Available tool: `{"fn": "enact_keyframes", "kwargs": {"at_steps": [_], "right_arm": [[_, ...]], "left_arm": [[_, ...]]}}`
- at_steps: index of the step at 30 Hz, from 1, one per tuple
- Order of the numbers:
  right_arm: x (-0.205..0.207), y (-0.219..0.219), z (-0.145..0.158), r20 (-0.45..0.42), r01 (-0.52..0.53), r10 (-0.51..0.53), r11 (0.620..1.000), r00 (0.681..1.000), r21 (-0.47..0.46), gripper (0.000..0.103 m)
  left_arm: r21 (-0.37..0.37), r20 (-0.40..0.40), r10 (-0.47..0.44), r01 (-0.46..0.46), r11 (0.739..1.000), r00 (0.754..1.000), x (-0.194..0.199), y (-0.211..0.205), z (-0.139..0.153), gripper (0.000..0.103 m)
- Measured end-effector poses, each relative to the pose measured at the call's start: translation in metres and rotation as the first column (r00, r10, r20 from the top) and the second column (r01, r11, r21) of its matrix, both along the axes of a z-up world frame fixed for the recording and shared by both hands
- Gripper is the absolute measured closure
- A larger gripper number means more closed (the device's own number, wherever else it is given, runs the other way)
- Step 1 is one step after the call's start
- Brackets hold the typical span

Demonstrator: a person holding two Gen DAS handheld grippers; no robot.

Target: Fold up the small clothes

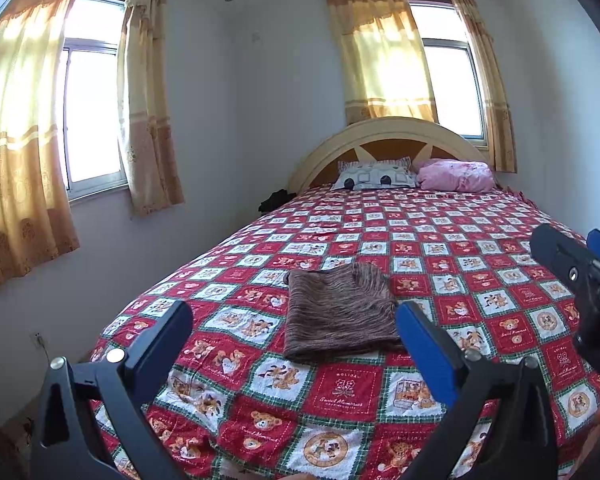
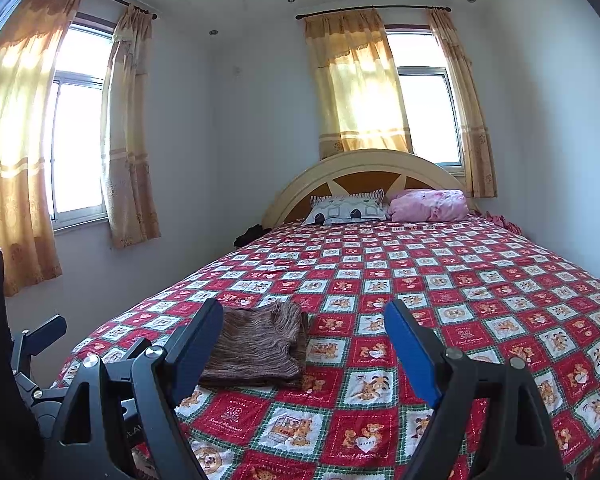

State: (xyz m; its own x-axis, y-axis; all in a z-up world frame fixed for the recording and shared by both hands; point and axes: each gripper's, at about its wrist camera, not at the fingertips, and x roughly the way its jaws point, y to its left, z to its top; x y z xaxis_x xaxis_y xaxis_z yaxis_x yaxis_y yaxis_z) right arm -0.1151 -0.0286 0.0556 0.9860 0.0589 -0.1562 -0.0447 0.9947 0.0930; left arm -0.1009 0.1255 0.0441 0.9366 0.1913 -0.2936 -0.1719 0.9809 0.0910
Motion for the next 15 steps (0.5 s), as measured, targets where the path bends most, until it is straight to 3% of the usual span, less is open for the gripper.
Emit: {"fn": "enact_keyframes", "kwargs": {"at_steps": [15], "right_arm": [[-0.0007, -0.0003, -0.0008, 0.000, 0.002, -0.002, 1.000, 1.000, 0.001, 0.020]], "left_arm": [[0.006, -0.008, 0.006, -0.006, 1.000, 1.000, 0.0026, 0.0040, -0.0005, 0.000]]}}
